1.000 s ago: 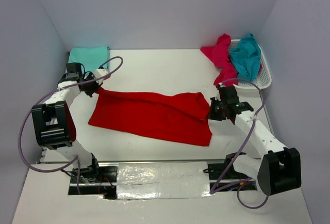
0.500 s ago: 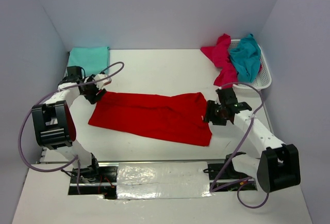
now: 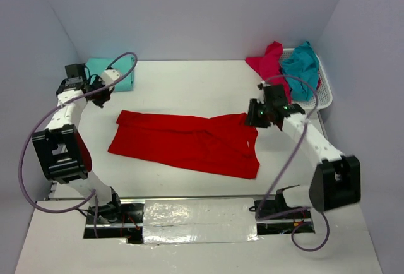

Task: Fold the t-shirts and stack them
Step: Fold the other side of the tshirt into a rectangle

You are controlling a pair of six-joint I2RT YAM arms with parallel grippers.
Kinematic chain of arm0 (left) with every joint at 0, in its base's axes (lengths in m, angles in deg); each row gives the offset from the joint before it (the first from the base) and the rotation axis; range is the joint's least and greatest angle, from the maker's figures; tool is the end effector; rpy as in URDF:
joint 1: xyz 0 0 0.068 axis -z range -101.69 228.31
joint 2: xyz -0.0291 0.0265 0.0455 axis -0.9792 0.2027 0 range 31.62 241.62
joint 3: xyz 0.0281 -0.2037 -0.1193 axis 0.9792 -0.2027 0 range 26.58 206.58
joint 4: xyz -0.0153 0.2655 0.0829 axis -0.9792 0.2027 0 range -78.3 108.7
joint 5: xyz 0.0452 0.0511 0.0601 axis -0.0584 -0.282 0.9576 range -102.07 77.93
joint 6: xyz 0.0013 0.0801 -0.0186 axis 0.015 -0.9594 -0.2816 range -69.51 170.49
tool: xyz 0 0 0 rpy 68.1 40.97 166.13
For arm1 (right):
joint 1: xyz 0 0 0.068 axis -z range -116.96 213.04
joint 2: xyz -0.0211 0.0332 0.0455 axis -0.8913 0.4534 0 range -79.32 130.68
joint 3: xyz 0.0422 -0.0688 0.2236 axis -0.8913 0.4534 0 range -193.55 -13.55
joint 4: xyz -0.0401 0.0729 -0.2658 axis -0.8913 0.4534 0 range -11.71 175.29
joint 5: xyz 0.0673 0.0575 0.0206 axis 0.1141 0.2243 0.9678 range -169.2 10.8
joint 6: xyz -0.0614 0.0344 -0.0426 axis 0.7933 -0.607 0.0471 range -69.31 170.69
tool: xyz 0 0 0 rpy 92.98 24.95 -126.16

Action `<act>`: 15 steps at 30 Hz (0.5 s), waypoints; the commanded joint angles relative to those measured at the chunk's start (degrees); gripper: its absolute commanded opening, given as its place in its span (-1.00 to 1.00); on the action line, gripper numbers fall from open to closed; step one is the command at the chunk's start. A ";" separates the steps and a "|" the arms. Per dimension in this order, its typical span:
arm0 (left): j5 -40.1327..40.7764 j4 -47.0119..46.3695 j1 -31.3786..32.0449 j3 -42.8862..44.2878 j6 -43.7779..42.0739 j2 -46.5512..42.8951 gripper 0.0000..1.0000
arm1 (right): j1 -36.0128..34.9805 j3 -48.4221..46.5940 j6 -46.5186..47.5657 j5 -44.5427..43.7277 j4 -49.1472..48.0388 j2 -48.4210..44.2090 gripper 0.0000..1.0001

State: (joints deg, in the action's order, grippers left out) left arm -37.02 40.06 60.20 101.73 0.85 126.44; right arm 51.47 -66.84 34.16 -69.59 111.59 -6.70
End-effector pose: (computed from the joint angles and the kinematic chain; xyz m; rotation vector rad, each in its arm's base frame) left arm 0.3897 0.0956 0.2049 0.8141 2.1635 0.0694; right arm 0.2993 0.0734 0.1853 0.0375 2.5184 0.4121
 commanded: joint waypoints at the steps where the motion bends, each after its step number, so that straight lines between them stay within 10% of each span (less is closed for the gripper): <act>1: 0.58 0.91 4.83 1.49 6.48 2.20 -0.91 | -0.73 -5.66 1.86 4.45 -6.31 9.54 -0.08; 5: 4.03 -0.15 5.98 0.78 11.23 5.88 -0.17 | -0.82 -11.64 1.24 4.02 -7.20 19.38 0.17; 11: 9.56 -4.54 7.12 -1.86 14.23 10.54 0.10 | -2.75 -14.20 2.12 5.16 -7.64 25.10 0.17; 15: 9.57 -2.78 7.21 -1.85 14.49 11.79 -0.19 | -3.19 -13.94 1.51 5.51 -8.07 26.26 0.13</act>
State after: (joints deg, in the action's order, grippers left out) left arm -28.19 37.80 67.17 99.94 13.85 138.42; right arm 49.06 -78.30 35.36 -64.98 105.31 19.16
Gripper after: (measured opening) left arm 0.435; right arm 0.573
